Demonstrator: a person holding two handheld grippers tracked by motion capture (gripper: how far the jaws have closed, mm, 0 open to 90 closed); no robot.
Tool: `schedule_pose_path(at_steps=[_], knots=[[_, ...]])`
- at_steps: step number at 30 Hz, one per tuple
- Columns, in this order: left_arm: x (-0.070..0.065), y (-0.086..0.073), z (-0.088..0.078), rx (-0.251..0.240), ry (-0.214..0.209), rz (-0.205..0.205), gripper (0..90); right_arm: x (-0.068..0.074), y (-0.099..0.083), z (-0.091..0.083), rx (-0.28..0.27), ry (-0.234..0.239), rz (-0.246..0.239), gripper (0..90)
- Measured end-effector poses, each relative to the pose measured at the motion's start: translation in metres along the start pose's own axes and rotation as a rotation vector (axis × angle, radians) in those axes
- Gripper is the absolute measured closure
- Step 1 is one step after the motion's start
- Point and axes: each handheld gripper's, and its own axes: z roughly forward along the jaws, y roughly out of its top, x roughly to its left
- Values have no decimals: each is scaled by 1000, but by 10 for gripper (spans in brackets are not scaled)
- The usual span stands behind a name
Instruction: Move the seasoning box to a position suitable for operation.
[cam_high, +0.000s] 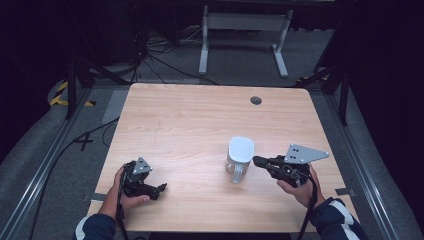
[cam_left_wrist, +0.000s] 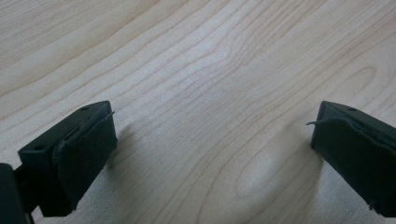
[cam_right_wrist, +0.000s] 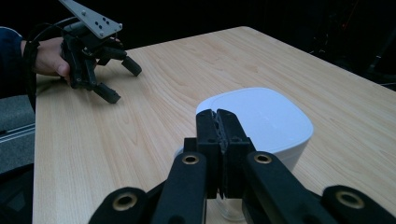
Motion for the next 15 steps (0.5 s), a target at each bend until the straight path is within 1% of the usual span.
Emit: schedule_pose_path(at_steps=[1,3,5,6,7,8,9,10,11,12,14,15], knots=[[1,0,0,2,-3,10,3,1,1,3,8,-4,-9,889],[3,2,0,6,-10,17,7,2,1,6,12,-2,-6,889],[4,2,1,3,3,-7,7,2,2,10,14,-2,-11,889],[4,3,1,11,5,-4,13,3,2,12,17,2,-7,889],[5,4,0,11,10,-5,25,3,2,13,19,3,-13,888],[5,5,0,3,21,-2,55,4,2,15,29,0,-23,888],[5,6,0,-4,23,-29,97,4,1,16,34,0,-21,888],[6,8,0,-4,25,-25,142,3,1,16,36,0,-19,887],[6,9,0,2,24,-18,161,2,0,17,33,-2,-16,887],[7,10,2,-12,25,-20,170,2,1,17,31,0,-13,887],[7,13,1,-10,17,-13,266,3,1,18,31,-2,-17,886],[7,14,2,-25,27,10,293,3,1,19,30,-4,-19,886]])
